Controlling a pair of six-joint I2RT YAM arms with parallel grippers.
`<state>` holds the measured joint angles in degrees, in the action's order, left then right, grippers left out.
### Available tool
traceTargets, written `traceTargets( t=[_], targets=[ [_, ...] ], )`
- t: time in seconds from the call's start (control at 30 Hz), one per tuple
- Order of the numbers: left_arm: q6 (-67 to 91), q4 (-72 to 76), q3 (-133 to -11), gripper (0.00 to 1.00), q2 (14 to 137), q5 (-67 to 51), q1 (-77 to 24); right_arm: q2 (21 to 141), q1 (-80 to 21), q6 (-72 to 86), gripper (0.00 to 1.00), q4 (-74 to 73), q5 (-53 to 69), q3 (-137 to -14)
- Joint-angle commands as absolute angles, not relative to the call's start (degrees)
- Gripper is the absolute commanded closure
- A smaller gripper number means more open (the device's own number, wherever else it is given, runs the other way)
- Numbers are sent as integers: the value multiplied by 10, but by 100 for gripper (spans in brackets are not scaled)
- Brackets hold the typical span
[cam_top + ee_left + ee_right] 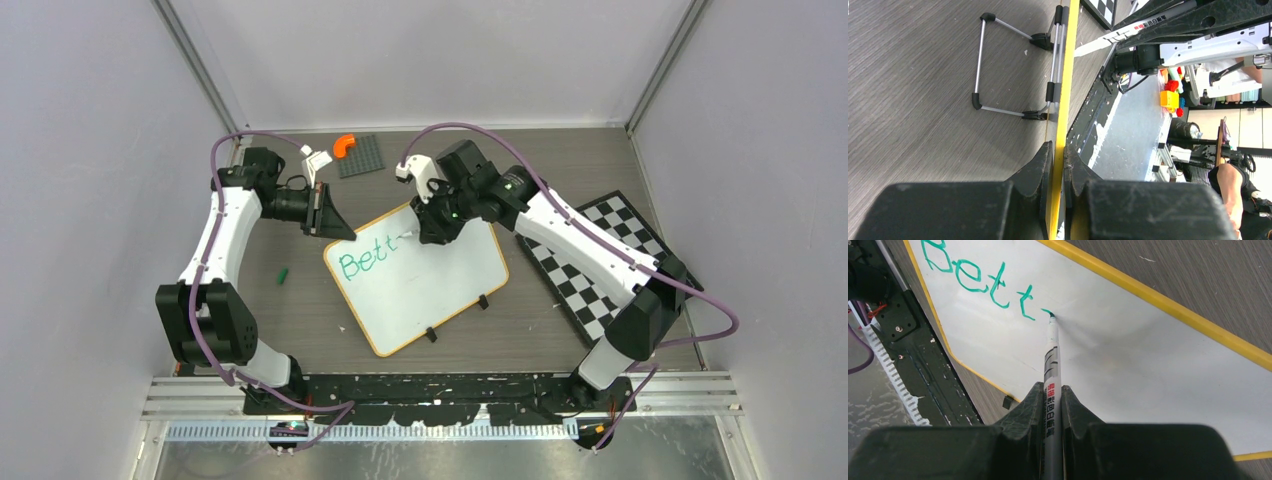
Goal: Write a sentence on the whiteboard
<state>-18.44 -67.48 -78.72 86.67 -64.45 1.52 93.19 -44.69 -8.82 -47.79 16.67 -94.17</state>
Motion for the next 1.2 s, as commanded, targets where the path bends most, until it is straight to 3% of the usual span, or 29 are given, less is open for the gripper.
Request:
traceTargets(
  t=[0.0,1.17],
  targets=[
    [-177,-683,-792,100,863,-627,12,912,-436,-100,100,-472,153,-946],
    [-176,-681,-794,100,867,-624,12,944,-454,-80,100,-461,173,-970]
  ],
)
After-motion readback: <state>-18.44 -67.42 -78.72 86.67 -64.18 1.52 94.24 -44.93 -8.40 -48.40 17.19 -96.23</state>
